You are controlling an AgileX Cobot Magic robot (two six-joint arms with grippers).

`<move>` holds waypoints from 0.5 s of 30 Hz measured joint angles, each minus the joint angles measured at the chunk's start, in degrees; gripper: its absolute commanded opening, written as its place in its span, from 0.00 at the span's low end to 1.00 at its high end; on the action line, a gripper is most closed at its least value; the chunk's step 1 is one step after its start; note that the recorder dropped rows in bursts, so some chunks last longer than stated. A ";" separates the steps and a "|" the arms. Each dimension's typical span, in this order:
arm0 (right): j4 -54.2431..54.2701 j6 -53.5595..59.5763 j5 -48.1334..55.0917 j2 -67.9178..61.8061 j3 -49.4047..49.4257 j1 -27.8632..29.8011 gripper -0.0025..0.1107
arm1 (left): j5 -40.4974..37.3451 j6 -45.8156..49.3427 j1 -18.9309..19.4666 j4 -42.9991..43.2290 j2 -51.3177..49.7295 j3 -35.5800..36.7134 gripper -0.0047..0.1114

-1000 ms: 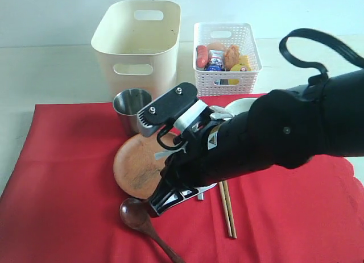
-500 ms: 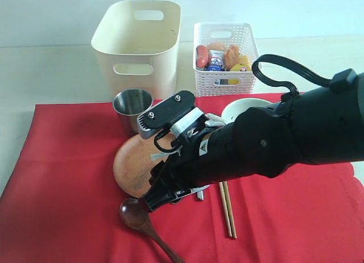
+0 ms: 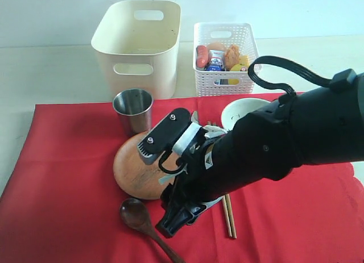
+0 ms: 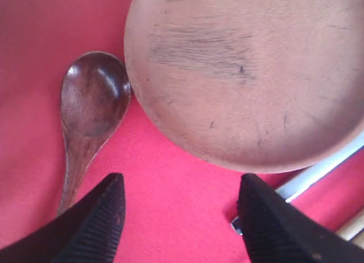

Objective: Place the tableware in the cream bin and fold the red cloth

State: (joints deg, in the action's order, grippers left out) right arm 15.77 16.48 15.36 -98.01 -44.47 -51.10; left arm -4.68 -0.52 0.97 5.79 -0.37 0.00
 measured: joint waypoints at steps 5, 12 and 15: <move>-8.74 -2.35 -0.97 0.00 0.00 0.56 0.52 | 0.00 0.00 0.00 0.00 0.00 0.00 0.04; -15.24 -14.20 -0.97 5.10 0.00 13.89 0.52 | 0.00 0.00 0.00 0.00 0.00 0.00 0.04; -16.26 -14.84 -0.51 5.10 0.00 13.92 0.52 | 0.00 0.00 0.00 0.00 0.00 0.00 0.04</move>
State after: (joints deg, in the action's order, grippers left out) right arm -0.49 1.64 14.84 -92.90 -44.47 -37.18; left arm -4.68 -0.52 0.97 5.79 -0.37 0.00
